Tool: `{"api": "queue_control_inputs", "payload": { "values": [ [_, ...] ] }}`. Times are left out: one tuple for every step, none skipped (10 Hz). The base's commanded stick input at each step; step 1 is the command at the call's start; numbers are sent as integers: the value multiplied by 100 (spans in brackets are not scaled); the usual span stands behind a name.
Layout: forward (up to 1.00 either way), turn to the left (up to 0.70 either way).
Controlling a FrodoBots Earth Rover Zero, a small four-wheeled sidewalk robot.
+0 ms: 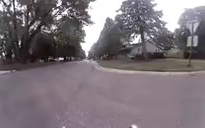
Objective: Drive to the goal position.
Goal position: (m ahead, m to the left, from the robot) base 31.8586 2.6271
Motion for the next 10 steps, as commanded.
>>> {"api": "queue_control_inputs", "payload": {
  "values": [
    [100,24],
    [100,22],
    [100,0],
    [100,0],
    [100,0],
    [100,0],
    [100,0],
    [100,0],
    [100,0],
    [100,0]
  ]
}}
